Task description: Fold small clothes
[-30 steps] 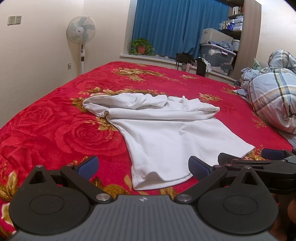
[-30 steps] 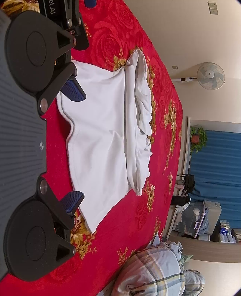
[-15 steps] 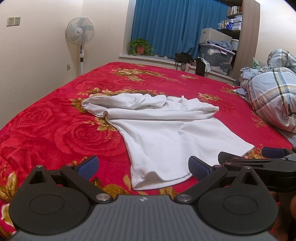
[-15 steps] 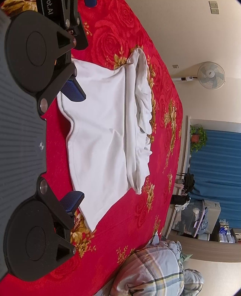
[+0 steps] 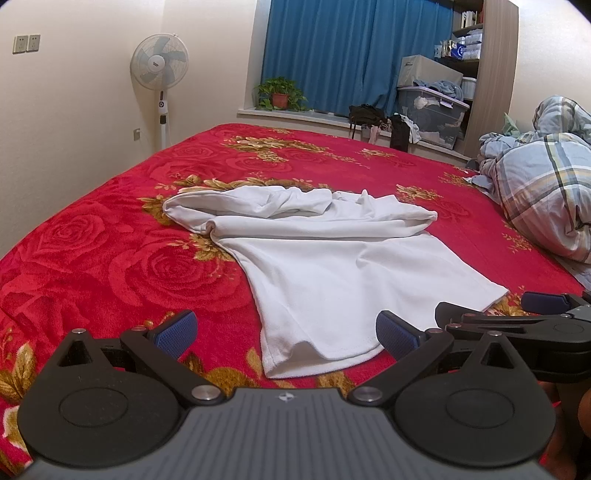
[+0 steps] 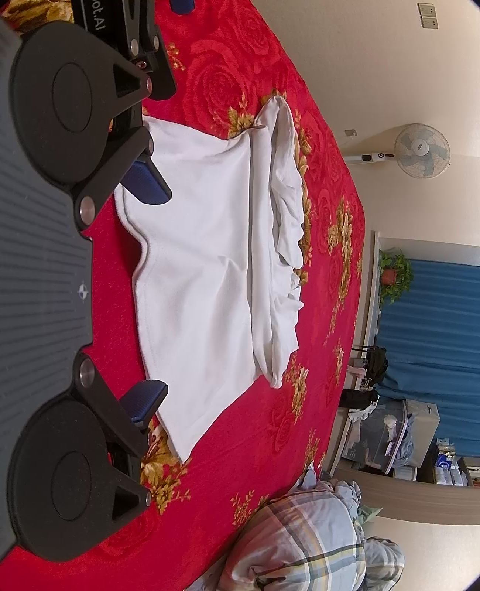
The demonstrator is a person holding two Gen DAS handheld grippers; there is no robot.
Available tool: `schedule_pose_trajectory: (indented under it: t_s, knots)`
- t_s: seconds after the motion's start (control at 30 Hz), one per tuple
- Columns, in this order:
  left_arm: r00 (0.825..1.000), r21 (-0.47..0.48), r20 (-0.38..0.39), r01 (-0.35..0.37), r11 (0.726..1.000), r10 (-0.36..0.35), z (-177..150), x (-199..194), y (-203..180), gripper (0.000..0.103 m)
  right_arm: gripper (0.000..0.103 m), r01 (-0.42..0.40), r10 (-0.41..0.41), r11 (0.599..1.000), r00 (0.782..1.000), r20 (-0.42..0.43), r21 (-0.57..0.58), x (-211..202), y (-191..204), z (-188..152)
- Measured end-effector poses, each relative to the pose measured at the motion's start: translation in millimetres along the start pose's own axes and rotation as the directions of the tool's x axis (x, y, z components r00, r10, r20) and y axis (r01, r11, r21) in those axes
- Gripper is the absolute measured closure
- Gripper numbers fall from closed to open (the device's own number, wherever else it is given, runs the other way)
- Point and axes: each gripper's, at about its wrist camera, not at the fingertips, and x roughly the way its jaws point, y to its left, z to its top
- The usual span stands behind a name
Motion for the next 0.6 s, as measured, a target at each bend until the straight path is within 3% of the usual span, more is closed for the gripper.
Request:
schedule_pose_trajectory:
  t_s: [0.43, 0.53, 0.6]
  knots:
    - [1.0, 0.019, 0.007, 0.01, 1.0, -0.01, -4, -1, -4, 0.001, 0.008, 0.01, -0.01, 1.0, 1.0, 0.007, 0.005, -1, -2, 0]
    - [1.0, 0.044, -0.002, -0.008, 0.999, 0.009, -9, 8, -1, 0.009, 0.01, 0.02, -0.02, 0.997, 1.0, -0.003, 0.07, 2, -14, 5]
    - [0.999, 0.054, -0.042, -0.021, 0.998, 0.024, -12, 24, 3, 0.021, 0.015, 0.033, -0.033, 0.992, 0.999, -0.002, 0.123, 3, -27, 9]
